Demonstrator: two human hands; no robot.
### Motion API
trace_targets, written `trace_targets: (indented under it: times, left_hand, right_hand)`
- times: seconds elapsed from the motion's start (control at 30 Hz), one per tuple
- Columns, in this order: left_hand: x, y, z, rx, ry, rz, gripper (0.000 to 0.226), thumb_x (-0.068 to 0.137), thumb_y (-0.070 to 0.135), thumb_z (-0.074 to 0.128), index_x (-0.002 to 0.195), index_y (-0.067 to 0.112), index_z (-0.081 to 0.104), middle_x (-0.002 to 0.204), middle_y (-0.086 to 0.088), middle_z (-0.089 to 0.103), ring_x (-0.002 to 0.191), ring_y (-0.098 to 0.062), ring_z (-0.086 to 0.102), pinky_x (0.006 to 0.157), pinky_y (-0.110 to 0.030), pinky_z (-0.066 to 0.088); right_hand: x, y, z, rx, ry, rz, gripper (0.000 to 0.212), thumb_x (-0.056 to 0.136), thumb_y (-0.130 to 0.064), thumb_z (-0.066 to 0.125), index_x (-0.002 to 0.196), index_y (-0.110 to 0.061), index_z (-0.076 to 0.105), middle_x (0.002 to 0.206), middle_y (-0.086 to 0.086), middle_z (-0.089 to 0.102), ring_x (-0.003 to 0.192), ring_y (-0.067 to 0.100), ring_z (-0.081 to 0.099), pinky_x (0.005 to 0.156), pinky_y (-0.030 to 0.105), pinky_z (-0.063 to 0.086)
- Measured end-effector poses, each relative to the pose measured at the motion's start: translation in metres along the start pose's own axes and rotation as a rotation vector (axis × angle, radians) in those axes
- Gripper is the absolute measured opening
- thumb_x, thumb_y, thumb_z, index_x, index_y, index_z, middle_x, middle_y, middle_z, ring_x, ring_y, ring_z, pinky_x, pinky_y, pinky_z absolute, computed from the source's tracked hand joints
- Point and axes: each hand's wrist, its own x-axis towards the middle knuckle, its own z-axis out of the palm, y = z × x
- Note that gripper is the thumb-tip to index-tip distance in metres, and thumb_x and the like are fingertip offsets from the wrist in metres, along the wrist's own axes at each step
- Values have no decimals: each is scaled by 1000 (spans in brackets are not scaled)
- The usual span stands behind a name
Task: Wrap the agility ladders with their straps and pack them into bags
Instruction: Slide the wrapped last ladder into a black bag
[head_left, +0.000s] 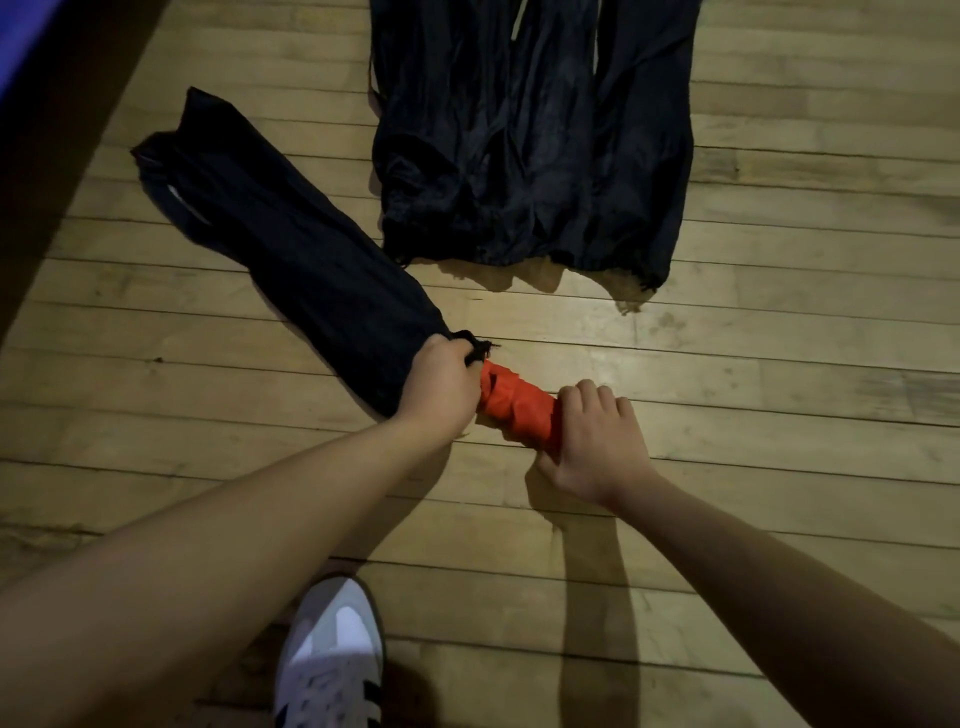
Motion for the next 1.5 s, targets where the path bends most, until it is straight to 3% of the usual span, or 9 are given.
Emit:
trace_targets:
  times: [0.2, 0.37, 0.67, 0.83, 0.93, 1.03, 1.23, 1.37, 1.5]
  left_hand:
    - [-2, 7, 1, 103, 62, 114, 27, 101, 22, 44, 119, 10, 61, 109, -6, 49, 100, -24, 52, 83, -43, 49]
    - [6, 2, -15, 94, 136, 153, 28, 102, 17, 39, 123, 11, 56, 111, -8, 56, 100, -25, 54, 81, -43, 48]
    - [-3, -37, -29, -153, 97, 164, 21, 101, 16, 44, 115, 14, 60, 96, -3, 62, 77, -18, 62, 65, -37, 55]
    - [-4, -29, -27, -220, 42, 167, 20, 101, 15, 43, 112, 14, 59, 91, 5, 59, 83, -13, 58, 68, -22, 46]
    - [-2, -30, -27, -192, 47, 101, 18, 103, 18, 38, 110, 13, 54, 84, 3, 56, 76, -19, 57, 64, -35, 49]
    - [-6, -37, -27, -144, 15, 93, 17, 103, 17, 37, 109, 12, 52, 87, 1, 55, 77, -18, 56, 64, -33, 47]
    - [-11, -50, -22, -79, -18, 102, 17, 100, 11, 43, 111, 9, 56, 95, -4, 59, 85, -18, 59, 73, -33, 52]
    - [-7, -39, -19, -78, -14, 127, 20, 101, 13, 42, 115, 9, 57, 106, -7, 61, 92, -19, 59, 80, -35, 52]
    - [1, -22, -14, -24, 18, 137, 26, 100, 19, 47, 120, 10, 60, 114, -5, 63, 102, -18, 59, 86, -31, 50]
  right_hand:
    - [-1, 0, -11, 138, -44, -11, 56, 87, -51, 58, 126, -16, 39, 119, 5, 42, 99, 25, 55, 68, 36, 49]
    - [14, -24, -15, 249, 1, -6, 49, 87, -42, 62, 119, -10, 43, 115, 6, 44, 90, 26, 57, 59, 32, 37]
    - [40, -55, -14, 380, 118, 110, 45, 87, -40, 61, 114, -10, 41, 113, 5, 43, 88, 25, 56, 59, 32, 37]
    - [50, -80, -7, 577, 162, 139, 48, 86, -36, 67, 114, -8, 41, 114, 8, 44, 90, 26, 57, 61, 34, 43]
    - [55, -83, -6, 740, 169, 144, 63, 83, -33, 74, 126, -5, 37, 124, 10, 41, 103, 24, 55, 76, 36, 52]
    - [55, -79, -2, 840, 146, 135, 74, 82, -29, 75, 136, -5, 30, 132, 13, 42, 115, 24, 53, 90, 35, 51]
    - [44, -62, 2, 491, 218, 110, 77, 76, -48, 75, 131, -6, 41, 120, 9, 52, 110, 24, 50, 93, 38, 46]
    - [26, -47, 5, 231, 42, 92, 56, 84, -52, 63, 116, -10, 45, 111, 7, 51, 100, 26, 55, 77, 35, 45]
    - [24, -50, 6, 421, -11, 105, 44, 90, -43, 62, 113, -8, 47, 106, 7, 53, 93, 25, 56, 68, 33, 42]
